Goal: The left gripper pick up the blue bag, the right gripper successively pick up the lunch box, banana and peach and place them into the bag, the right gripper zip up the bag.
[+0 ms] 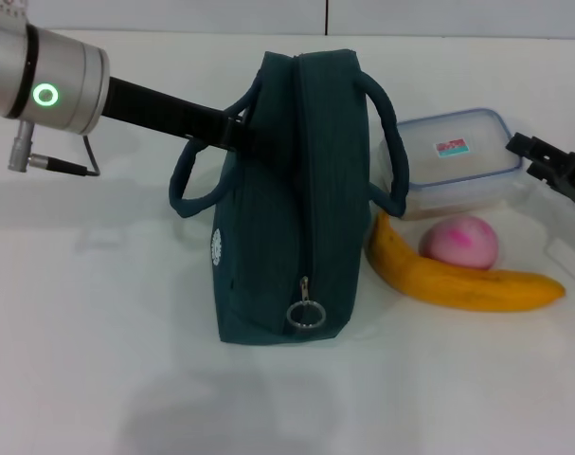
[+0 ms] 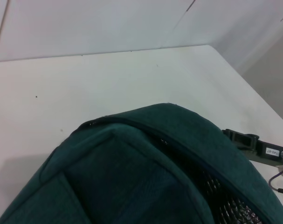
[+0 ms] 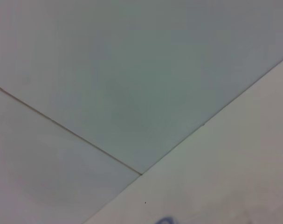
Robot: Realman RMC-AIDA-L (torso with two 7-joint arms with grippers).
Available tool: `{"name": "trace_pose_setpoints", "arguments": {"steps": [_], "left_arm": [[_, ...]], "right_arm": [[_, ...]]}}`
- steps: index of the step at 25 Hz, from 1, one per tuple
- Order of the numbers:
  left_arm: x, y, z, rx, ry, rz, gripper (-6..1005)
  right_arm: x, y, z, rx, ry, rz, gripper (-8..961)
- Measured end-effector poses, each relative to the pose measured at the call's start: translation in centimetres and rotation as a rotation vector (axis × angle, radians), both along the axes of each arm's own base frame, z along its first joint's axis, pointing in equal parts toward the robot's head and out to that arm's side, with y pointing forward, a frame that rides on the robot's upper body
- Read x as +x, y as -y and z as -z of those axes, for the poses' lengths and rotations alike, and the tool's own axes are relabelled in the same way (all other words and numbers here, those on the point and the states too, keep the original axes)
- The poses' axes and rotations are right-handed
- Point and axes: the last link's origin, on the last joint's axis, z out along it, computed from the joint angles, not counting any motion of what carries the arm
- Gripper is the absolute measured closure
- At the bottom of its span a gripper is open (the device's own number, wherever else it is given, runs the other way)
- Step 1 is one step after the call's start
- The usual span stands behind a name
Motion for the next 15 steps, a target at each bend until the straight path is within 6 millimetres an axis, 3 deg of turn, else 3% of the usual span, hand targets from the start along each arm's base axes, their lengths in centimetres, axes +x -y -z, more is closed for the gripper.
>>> {"name": "trace_pose_setpoints", "arguments": {"steps": [6, 15], "left_arm": [[-0.3, 0.2, 0.2, -0.005, -0.001, 0.005, 944], [-0.7, 0.5, 0.4, -0.012, -0.006, 0.010, 944]], "right_arm": [[-0.7, -0.8, 0.2, 0.006, -0.021, 0.004, 201], [-1.7, -1.1, 1.0, -0.017, -0.039, -0.006, 295]]}}
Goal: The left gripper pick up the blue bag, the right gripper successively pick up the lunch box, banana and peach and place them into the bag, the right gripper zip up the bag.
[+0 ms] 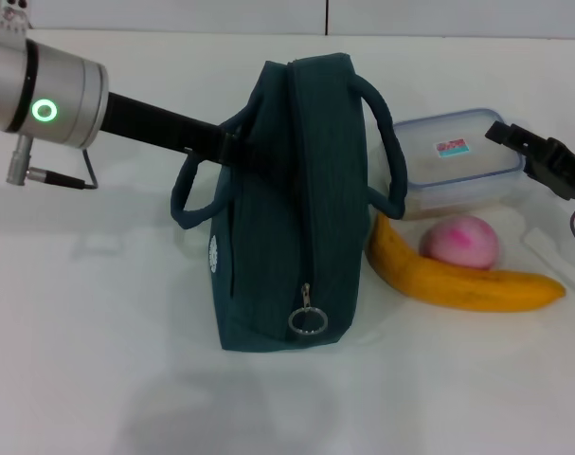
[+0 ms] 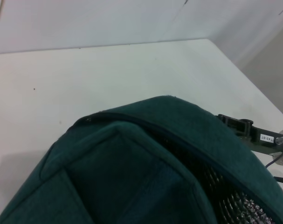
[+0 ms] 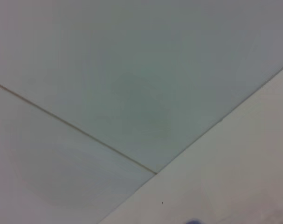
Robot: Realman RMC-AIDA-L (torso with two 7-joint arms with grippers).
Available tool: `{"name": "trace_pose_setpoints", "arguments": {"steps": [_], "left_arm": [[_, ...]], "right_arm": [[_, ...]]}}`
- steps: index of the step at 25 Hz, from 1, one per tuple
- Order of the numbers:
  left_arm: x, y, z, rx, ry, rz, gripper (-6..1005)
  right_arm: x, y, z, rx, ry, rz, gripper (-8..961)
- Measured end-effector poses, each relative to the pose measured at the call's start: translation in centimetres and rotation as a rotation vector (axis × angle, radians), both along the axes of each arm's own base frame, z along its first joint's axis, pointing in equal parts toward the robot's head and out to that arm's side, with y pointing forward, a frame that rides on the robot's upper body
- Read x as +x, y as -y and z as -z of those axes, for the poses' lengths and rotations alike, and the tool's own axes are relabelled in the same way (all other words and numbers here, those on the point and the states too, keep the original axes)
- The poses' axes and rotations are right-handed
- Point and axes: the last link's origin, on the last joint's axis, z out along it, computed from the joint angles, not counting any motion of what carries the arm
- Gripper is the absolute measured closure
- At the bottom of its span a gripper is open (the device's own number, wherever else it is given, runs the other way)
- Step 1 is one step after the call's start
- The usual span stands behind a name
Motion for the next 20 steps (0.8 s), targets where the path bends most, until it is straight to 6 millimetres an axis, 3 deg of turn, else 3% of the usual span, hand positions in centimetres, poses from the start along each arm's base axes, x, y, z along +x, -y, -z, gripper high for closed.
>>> {"name": "trace_pose_setpoints", "arguments": {"steps": [7, 20], "left_arm": [[-0.60, 0.40, -0.03, -0.001, -0.001, -0.013, 944], [-0.85, 0.71, 0.02, -0.010, 0.003, -0.020, 944]], "right_arm": [[0.26, 0.19, -0.27, 0.021, -0.027, 0.017, 368], [-0.10, 0.64, -0.54, 0.039, -0.080, -0.003, 725]]}}
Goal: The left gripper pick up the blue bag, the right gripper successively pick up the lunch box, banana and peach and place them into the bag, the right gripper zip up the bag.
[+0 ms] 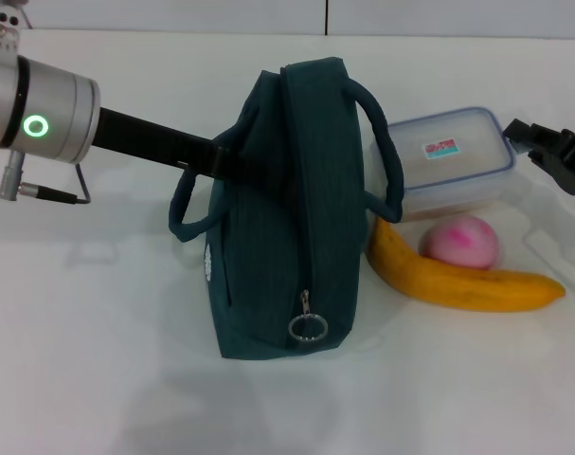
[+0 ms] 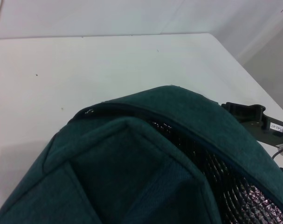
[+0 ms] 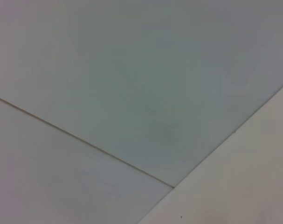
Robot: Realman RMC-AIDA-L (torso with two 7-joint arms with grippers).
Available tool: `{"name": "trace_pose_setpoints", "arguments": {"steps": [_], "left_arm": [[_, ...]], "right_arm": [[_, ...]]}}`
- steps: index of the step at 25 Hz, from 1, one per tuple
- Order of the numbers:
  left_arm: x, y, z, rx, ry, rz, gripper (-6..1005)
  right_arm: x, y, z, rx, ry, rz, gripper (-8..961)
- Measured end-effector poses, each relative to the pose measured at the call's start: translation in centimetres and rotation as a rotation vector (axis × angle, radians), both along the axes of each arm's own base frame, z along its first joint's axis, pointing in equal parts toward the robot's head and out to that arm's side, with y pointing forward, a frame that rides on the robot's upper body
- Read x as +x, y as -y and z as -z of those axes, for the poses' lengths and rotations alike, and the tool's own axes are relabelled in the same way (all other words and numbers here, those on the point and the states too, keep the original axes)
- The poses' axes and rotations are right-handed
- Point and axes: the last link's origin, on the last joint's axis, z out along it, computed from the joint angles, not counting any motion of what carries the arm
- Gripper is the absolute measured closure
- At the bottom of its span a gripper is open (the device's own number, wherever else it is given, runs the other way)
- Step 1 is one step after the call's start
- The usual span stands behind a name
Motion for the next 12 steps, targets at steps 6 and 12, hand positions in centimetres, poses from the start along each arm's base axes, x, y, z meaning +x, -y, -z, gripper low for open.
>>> {"name": "trace_pose_setpoints", "arguments": {"steps": [6, 12], "left_arm": [[0.01, 0.03, 0.02, -0.002, 0.000, 0.000, 944], [0.17, 0.04, 0.01, -0.002, 0.012, 0.003, 944]], "right_arm": [[0.01, 0.22, 0.20, 0.001, -0.021, 0.009, 788], [0.23, 0.88, 0.08, 0.004, -0.104, 0.042, 839]]}}
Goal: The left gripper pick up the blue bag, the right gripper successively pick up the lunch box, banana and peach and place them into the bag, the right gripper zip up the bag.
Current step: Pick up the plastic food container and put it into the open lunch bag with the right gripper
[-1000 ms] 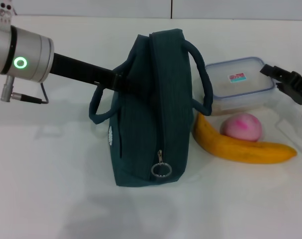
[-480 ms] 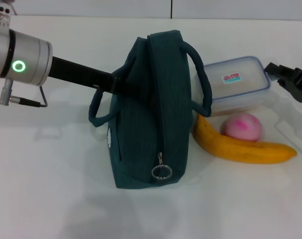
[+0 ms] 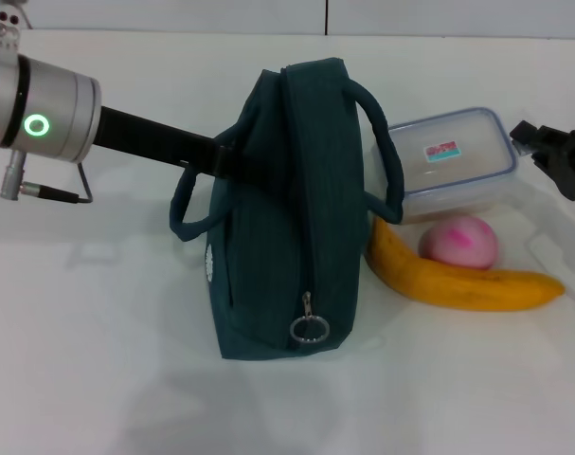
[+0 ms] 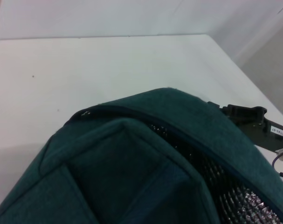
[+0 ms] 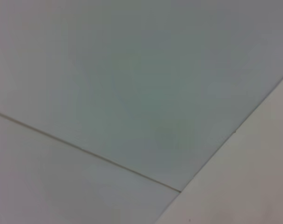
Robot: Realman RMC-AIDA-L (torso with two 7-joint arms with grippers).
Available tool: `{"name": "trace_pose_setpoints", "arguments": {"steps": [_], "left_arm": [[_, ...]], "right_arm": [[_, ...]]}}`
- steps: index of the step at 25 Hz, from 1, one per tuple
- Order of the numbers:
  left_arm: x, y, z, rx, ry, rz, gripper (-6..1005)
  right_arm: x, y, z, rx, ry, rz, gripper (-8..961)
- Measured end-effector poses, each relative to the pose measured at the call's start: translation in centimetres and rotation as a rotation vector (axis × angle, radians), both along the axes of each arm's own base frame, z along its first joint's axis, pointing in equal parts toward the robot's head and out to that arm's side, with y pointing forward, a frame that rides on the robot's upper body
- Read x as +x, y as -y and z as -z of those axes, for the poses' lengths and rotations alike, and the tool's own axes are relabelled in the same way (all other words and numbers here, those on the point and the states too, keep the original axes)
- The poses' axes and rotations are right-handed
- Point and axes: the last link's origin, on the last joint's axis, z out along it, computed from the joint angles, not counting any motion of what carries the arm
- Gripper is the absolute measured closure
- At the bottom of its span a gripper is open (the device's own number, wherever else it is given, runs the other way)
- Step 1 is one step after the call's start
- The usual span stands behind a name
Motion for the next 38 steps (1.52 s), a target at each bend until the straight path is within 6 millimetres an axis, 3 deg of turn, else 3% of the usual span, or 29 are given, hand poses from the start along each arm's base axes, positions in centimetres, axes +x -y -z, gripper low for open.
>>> {"name": "trace_pose_setpoints", "arguments": {"steps": [14, 23, 30, 38], "left_arm": [[0.6, -0.1, -0.1, 0.003, 0.018, 0.040, 944], [0.8, -0.2, -0.2, 0.013, 0.023, 0.062, 944], [1.0, -0.4, -0.2, 0.017, 0.023, 0.072, 944], [1.5, -0.5, -0.1, 0.014, 0.025, 0.084, 944]], "right_arm": [[1.0, 1.4, 0.2, -0.059, -0.307, 0.193, 856], [1.1, 2.3, -1.3, 0.045, -0.507, 0.210, 854], [-0.6, 2.3, -2.8, 0.096, -0.622, 0.099, 852], [-6.4, 1.1, -5.1, 0.108, -0.725, -0.230, 850]]}}
